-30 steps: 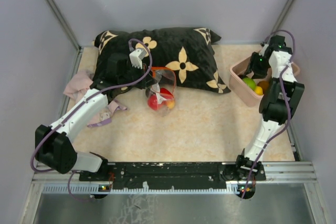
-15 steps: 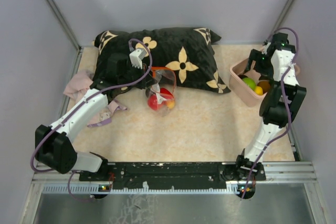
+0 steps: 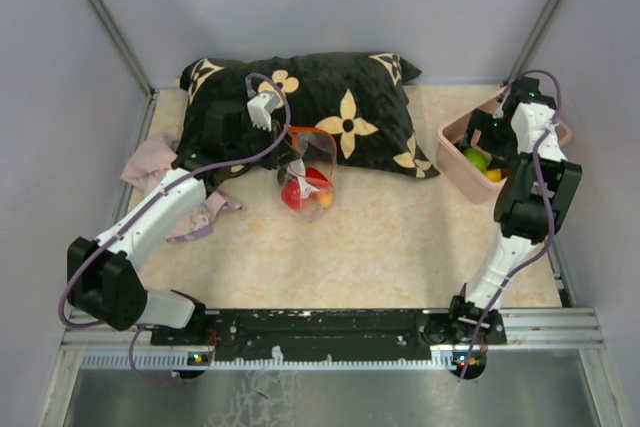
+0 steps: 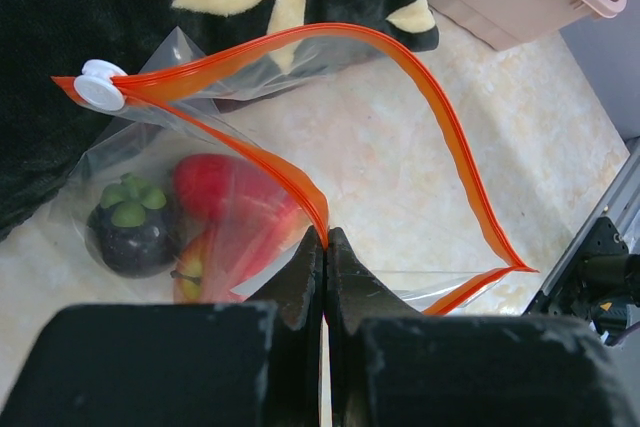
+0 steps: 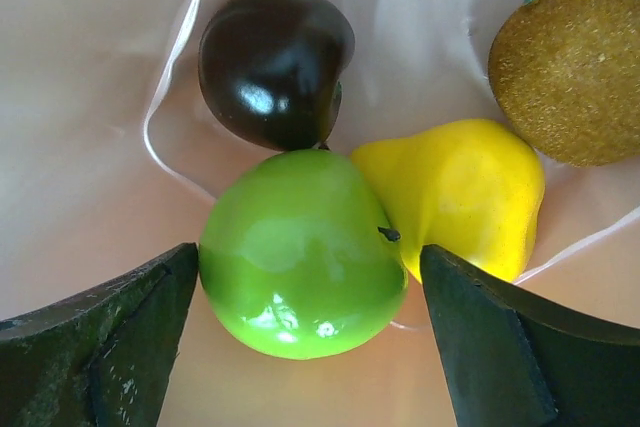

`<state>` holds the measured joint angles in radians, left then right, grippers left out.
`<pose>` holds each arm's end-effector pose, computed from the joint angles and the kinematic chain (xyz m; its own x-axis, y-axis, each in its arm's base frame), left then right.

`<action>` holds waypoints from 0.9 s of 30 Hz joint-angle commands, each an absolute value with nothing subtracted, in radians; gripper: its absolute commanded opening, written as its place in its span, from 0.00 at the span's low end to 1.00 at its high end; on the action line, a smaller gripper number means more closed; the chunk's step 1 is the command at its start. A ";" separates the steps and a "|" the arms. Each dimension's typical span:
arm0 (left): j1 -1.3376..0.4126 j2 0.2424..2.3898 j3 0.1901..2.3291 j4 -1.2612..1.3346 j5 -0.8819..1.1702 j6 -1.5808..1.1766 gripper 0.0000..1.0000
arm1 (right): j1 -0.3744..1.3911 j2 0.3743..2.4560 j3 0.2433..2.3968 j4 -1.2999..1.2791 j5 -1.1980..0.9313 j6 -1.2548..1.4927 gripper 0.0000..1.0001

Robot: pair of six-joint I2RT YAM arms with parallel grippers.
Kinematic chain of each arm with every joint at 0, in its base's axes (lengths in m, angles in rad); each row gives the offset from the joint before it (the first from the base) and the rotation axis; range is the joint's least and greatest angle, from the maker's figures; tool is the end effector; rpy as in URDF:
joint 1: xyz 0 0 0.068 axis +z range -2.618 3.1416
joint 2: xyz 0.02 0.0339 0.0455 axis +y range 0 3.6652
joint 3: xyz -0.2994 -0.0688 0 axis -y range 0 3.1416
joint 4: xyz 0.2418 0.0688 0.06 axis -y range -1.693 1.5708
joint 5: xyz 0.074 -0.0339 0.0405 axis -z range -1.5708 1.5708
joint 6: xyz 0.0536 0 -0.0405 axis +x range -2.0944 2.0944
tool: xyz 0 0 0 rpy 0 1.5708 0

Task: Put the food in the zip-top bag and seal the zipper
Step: Pick up the fake fruit from the bin.

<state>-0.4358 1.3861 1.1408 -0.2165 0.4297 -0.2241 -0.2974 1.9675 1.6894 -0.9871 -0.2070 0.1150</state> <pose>0.2843 -0.1570 0.3526 -0.5542 0.0352 -0.8316 0.6140 0.6918 -0.3799 0.4074 -0.1133 0.2604 -0.8797 0.3871 -0.2764 0.3308 0.9154 0.2292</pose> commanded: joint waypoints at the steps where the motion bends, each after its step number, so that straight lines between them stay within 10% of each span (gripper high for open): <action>1: -0.432 1.394 1.174 -0.197 0.451 -0.224 0.00 | -0.302 1.962 1.654 -0.938 -0.189 0.129 0.93; 27: -0.431 1.378 1.161 -0.191 0.453 -0.236 0.00 | -0.303 1.807 1.638 -0.784 -0.268 0.196 0.43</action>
